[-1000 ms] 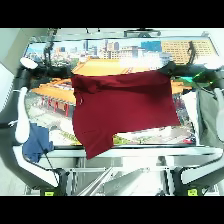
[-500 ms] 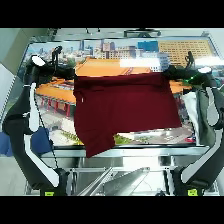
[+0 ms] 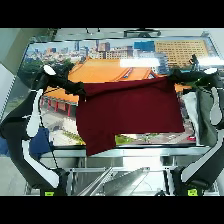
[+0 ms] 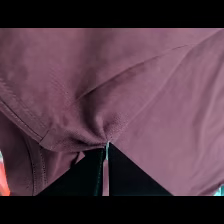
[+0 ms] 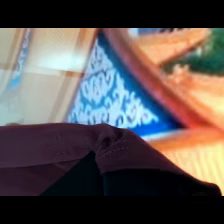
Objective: Fold the shirts.
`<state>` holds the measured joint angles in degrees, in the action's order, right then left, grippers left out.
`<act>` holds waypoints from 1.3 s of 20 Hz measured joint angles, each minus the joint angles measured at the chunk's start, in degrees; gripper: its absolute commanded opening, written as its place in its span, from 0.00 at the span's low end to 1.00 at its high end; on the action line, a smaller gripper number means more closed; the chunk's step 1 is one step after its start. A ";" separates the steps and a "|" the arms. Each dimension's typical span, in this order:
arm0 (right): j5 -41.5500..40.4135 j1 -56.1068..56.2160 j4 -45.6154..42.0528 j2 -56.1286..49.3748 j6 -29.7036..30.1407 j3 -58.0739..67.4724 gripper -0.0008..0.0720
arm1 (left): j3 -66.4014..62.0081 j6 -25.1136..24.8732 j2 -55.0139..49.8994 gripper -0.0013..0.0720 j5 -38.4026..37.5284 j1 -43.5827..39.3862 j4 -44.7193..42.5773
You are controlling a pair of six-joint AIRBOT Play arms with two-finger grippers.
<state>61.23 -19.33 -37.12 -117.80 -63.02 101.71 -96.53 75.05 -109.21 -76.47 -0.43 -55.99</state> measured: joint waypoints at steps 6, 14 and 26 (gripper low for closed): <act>0.42 -0.13 -3.89 0.42 0.00 0.09 0.52 | 3.45 0.46 0.28 0.38 2.80 0.72 -0.04; 12.35 -1.25 -25.22 5.95 -12.63 7.08 0.51 | -5.88 4.70 2.82 0.38 -10.21 4.90 0.04; 20.52 -5.86 -30.62 33.11 -15.76 -32.63 0.74 | 47.32 0.35 35.19 0.41 -2.29 5.75 0.28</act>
<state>81.76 -25.19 -67.75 -84.68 -78.78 69.08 -49.21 75.40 -74.02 -78.76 5.32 -55.70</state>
